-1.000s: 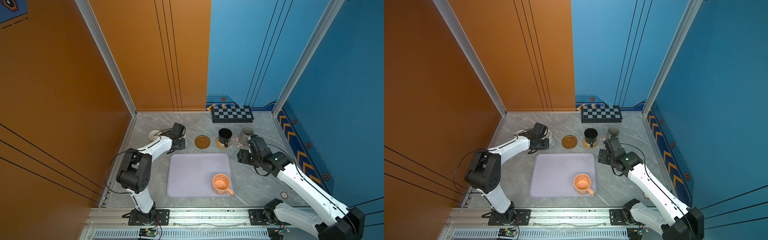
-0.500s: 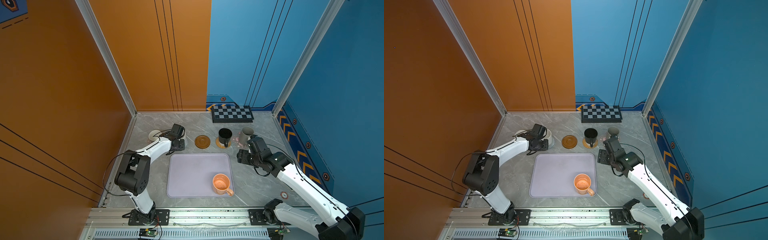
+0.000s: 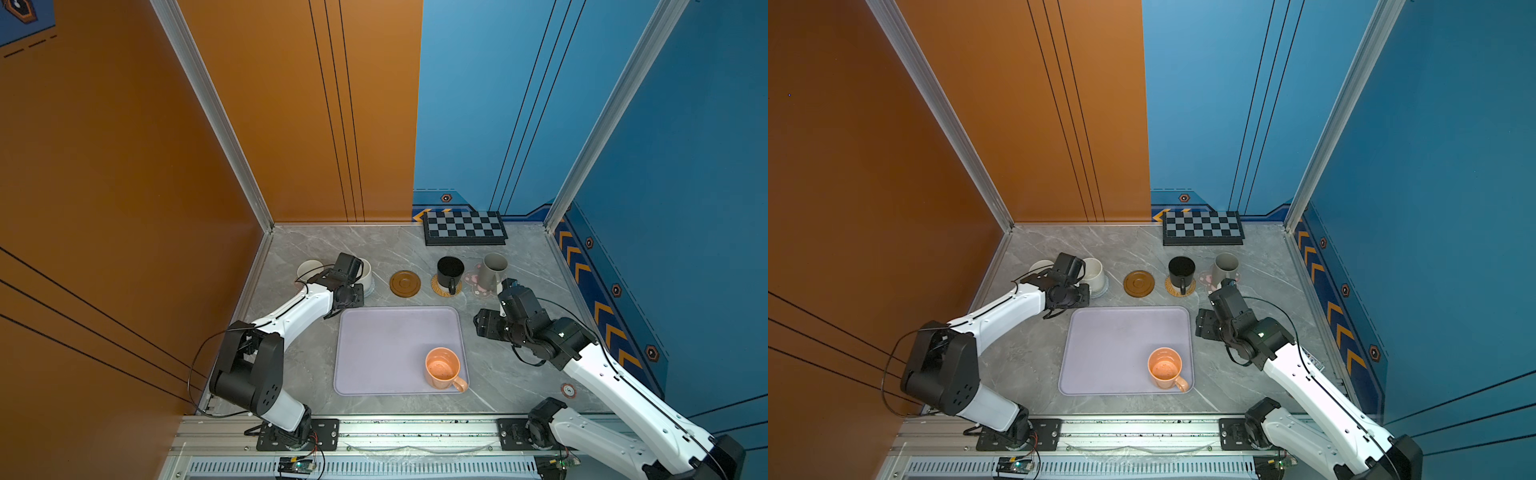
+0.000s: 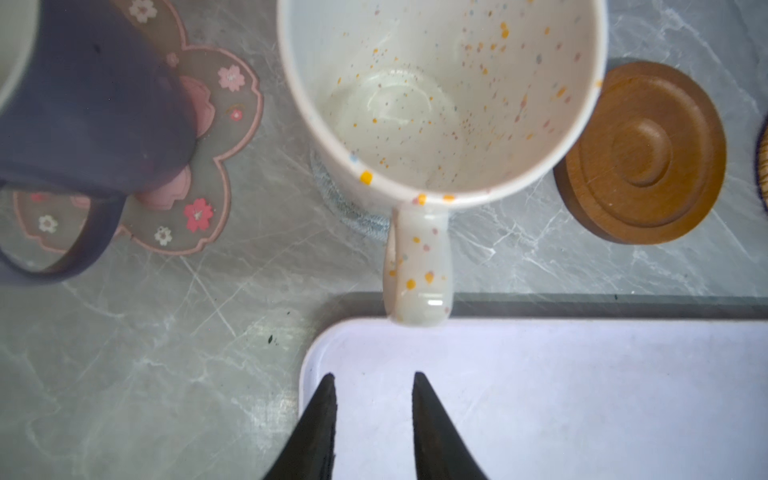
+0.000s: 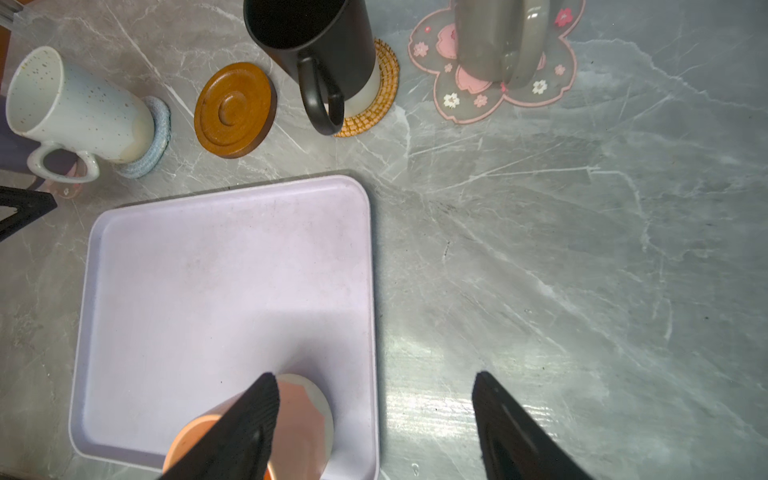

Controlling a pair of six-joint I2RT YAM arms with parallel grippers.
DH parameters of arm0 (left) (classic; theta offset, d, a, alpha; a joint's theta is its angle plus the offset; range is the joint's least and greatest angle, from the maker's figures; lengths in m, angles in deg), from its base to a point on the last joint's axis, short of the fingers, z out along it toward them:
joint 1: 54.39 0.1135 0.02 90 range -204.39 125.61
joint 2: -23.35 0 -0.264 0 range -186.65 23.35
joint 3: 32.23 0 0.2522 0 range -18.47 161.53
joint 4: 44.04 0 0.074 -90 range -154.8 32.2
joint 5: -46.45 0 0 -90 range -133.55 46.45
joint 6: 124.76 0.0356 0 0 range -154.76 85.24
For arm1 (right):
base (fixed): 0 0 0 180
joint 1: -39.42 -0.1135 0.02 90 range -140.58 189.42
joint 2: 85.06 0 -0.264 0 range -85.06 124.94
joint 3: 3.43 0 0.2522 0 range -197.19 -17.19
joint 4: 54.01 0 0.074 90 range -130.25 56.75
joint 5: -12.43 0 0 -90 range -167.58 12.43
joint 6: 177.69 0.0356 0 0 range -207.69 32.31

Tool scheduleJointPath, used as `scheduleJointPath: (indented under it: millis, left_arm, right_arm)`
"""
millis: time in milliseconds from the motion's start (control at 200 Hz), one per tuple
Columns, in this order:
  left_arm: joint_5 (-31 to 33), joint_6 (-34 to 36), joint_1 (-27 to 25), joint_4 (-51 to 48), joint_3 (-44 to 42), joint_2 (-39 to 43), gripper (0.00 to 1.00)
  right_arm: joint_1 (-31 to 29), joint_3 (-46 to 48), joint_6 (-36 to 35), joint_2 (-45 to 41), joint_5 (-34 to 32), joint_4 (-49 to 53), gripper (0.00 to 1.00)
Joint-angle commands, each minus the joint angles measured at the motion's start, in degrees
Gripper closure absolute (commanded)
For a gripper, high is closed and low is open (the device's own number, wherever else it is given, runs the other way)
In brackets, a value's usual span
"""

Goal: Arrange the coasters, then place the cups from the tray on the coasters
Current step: 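Set the mug down with the left gripper while the right nears the orange mug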

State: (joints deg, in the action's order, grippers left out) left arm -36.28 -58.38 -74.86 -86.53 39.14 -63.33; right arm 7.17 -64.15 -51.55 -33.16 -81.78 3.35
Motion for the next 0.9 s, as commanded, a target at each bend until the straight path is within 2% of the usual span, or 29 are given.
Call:
scheduleJointPath:
  millis: [0,355,526,546,716,896]
  left_arm:
    - [-0.72,-0.99,-0.74,-2.27,-2.05,3.07,0.66]
    - [-1.38,-1.61,-1.86,-5.95,-2.38,8.9,0.64]
    - [-0.37,-0.95,-2.01,-8.76,-3.76,11.42,0.65]
    - [-0.14,-0.84,-1.98,-9.02,-3.92,11.66,0.65]
    - [0.38,-0.2,-1.98,-11.52,-4.45,12.96,0.64]
    - [-1.41,-0.82,-2.09,-11.65,-5.38,14.61,0.64]
  right_arm:
    - [-0.88,2.37,1.53,-2.16,0.52,2.26,0.24]
    - [-3.64,1.64,2.01,-3.38,0.95,4.02,0.24]
    - [-7.56,-0.36,2.28,-3.82,0.9,5.32,0.24]
    - [-9.53,-0.62,2.27,-3.82,0.85,5.41,0.24]
    - [-14.76,-1.23,1.9,-2.84,-0.48,6.63,0.24]
    - [-18.53,-0.69,1.28,-2.13,-0.61,7.25,0.26]
